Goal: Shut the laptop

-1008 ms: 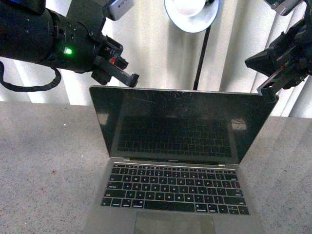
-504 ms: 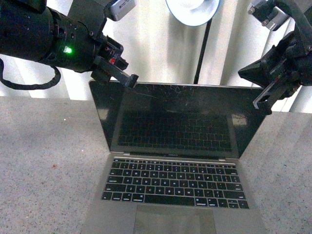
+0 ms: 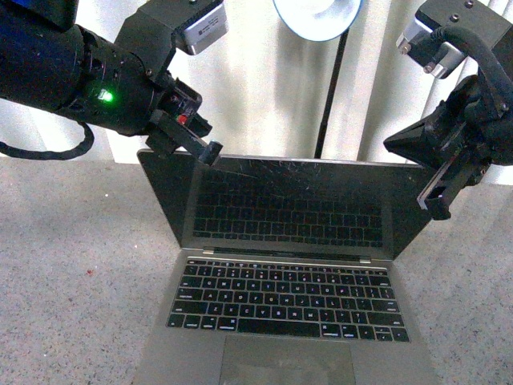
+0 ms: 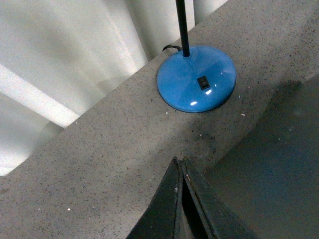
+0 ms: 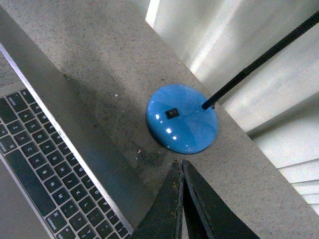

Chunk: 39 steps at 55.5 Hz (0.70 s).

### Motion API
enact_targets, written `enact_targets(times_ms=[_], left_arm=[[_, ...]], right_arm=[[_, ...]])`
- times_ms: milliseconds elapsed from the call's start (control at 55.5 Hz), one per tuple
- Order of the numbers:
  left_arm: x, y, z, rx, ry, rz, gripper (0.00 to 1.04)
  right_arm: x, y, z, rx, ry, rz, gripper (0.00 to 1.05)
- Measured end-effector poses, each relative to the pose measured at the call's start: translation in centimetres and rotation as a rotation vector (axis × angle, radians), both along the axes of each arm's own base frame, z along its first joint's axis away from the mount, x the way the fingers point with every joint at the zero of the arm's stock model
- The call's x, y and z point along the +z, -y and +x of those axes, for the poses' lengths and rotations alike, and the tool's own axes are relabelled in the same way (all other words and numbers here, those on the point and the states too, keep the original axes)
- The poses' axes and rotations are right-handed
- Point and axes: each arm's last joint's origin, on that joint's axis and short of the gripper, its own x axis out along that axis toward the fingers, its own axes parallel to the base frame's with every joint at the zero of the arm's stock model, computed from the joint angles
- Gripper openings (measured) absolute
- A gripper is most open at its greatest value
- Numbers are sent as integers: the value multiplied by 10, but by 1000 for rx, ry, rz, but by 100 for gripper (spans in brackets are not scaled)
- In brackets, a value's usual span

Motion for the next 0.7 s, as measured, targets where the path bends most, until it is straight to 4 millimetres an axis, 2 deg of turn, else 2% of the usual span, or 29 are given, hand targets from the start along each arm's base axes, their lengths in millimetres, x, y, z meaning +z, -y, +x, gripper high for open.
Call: enact_targets(times_ms=[468, 702], left_arm=[[-10, -7, -15, -24, -94, 11, 4], [-19, -3, -26, -39, -137, 18, 4]], right_arm=[[-8, -2, -13, 60, -39, -57, 3], [-16, -3, -18, 88, -53, -86, 3]])
